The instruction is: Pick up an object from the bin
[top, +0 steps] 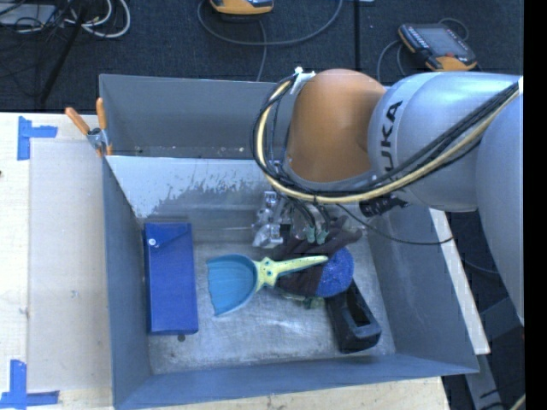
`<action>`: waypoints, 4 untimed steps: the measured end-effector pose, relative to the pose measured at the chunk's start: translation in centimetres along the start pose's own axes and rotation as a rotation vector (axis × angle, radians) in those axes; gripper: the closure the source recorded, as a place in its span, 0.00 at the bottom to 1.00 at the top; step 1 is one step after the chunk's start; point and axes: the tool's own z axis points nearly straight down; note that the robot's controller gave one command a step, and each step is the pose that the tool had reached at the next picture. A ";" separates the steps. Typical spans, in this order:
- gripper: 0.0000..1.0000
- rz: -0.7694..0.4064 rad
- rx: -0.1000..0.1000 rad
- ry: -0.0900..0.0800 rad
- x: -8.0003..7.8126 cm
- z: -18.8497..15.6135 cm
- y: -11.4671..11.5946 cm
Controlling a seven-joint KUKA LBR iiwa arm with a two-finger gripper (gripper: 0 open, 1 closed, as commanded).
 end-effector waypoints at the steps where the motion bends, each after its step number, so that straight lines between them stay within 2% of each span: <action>1: 1.00 0.002 0.000 0.004 0.3 1.3 0.1; 2: 1.00 -0.102 0.001 -0.002 -0.5 1.3 5.3; 3: 1.00 -0.227 -0.005 0.000 -0.5 0.6 6.4; 4: 1.00 -0.639 -0.001 -0.002 2.0 -10.5 7.4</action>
Offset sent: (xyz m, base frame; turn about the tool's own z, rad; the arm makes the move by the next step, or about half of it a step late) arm 0.0126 0.1016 -0.0149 -0.1934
